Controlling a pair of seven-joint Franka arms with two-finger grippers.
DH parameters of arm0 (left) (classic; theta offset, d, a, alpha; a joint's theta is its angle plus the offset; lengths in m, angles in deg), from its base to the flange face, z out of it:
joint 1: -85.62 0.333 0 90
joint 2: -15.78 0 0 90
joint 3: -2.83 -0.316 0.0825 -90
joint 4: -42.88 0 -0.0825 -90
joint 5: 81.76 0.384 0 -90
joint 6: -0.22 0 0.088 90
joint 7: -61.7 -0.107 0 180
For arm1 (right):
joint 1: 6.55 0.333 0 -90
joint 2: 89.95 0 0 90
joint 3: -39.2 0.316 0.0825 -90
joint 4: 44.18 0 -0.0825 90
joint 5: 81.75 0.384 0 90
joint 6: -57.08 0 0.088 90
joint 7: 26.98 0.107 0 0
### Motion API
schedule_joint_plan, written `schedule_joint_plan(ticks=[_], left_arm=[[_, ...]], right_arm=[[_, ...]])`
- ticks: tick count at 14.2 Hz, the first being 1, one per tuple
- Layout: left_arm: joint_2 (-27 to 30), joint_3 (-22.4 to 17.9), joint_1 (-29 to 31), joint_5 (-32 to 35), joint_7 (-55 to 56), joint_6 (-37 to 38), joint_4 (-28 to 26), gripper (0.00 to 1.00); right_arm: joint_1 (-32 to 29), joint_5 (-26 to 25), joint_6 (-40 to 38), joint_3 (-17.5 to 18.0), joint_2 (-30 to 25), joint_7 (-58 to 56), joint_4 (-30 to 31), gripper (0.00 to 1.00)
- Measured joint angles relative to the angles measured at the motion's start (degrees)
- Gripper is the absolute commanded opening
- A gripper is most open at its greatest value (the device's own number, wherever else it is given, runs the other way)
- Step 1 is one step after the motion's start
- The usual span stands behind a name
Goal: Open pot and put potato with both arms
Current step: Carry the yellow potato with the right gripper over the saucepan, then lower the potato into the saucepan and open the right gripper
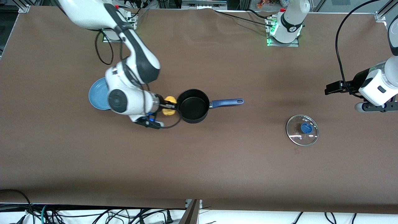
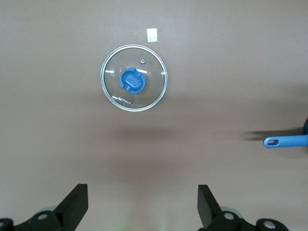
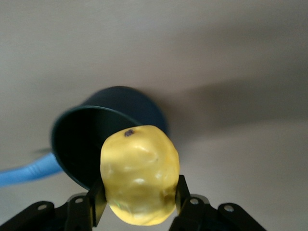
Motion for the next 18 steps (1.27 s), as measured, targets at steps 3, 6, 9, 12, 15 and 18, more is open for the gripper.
schedule_joint_plan(ticks=[3, 6, 9, 12, 15, 18], left_arm=[[-0.1, 0.0, 0.0, 0.0, 0.1, 0.0, 0.1, 1.0], [-0.1, -0.1, 0.0, 0.0, 0.2, 0.0, 0.2, 1.0], [-0.2, -0.1, 0.0, 0.0, 0.2, 0.0, 0.2, 1.0], [-0.2, -0.2, 0.1, 0.0, 0.2, 0.0, 0.2, 1.0], [-0.2, -0.2, 0.1, 0.0, 0.2, 0.0, 0.6, 1.0], [-0.2, -0.4, 0.4, 0.0, 0.2, 0.4, 1.1, 1.0]], right_arm=[[4.6, 0.2, 4.1, 0.0, 4.1, 4.5, -0.8, 0.3], [7.1, 0.1, 6.9, -0.1, 6.8, 5.4, -0.9, 0.3], [7.9, -0.3, 9.2, -0.1, 9.2, 5.4, -1.0, 0.32], [8.2, -1.3, 10.0, -0.1, 11.2, 5.4, -1.1, 1.0], [8.4, -5.1, 10.0, -0.1, 11.2, 5.4, -2.2, 1.0], [8.4, -6.3, 7.8, -0.9, 8.9, 5.4, -3.9, 1.0]])
